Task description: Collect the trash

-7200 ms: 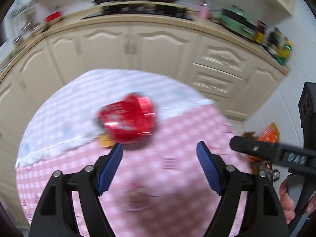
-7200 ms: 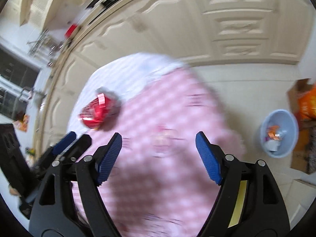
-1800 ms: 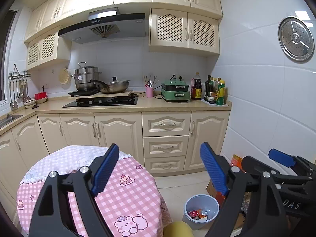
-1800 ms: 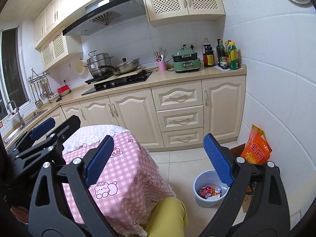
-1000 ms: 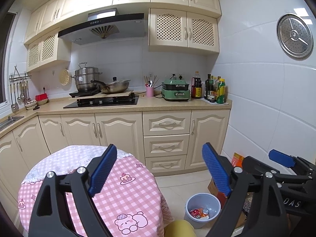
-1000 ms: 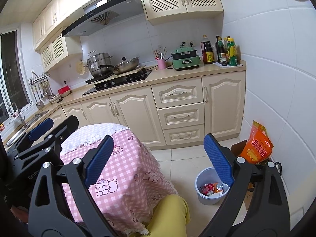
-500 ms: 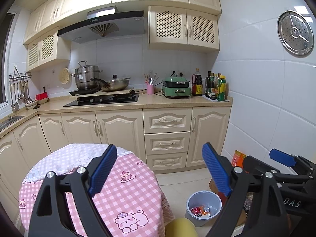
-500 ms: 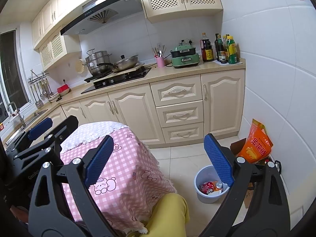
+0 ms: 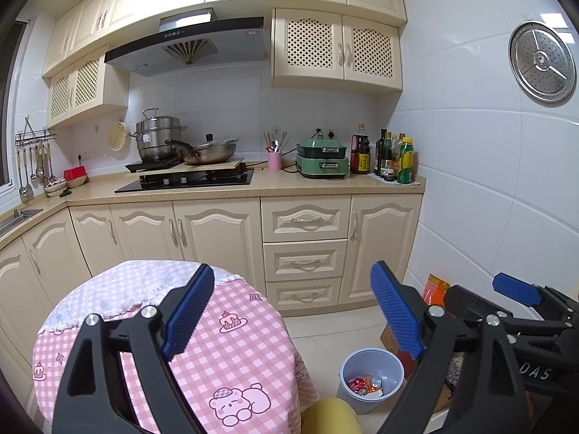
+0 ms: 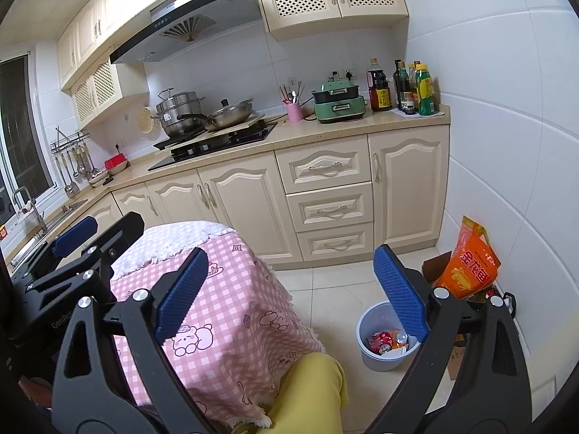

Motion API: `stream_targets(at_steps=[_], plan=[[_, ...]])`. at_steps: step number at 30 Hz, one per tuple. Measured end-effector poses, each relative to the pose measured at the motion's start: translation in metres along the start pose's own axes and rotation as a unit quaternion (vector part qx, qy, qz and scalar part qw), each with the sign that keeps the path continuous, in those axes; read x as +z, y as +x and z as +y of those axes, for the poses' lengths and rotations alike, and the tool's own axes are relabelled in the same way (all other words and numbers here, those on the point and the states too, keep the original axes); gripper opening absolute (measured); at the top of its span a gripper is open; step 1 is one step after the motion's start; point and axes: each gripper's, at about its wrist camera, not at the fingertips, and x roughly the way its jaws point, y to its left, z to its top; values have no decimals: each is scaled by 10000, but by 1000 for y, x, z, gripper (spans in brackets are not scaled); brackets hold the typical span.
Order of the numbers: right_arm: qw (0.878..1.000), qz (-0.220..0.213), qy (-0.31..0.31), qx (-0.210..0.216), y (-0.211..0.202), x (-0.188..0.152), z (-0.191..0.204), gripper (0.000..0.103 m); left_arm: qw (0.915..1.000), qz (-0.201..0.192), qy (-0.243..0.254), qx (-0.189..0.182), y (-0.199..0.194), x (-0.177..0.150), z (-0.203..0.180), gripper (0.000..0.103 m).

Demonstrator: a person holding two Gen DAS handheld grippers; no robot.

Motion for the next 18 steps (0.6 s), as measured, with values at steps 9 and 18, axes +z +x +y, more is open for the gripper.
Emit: stream_targets(at_steps=[9,18], plan=[[10000,22,10,10,1,-1,0,91,10000,30,-6,-7,1,-1,1,86],[10000,37,20,10,2,-2,0,91,10000,35,-11,15,1,-1,0,86]])
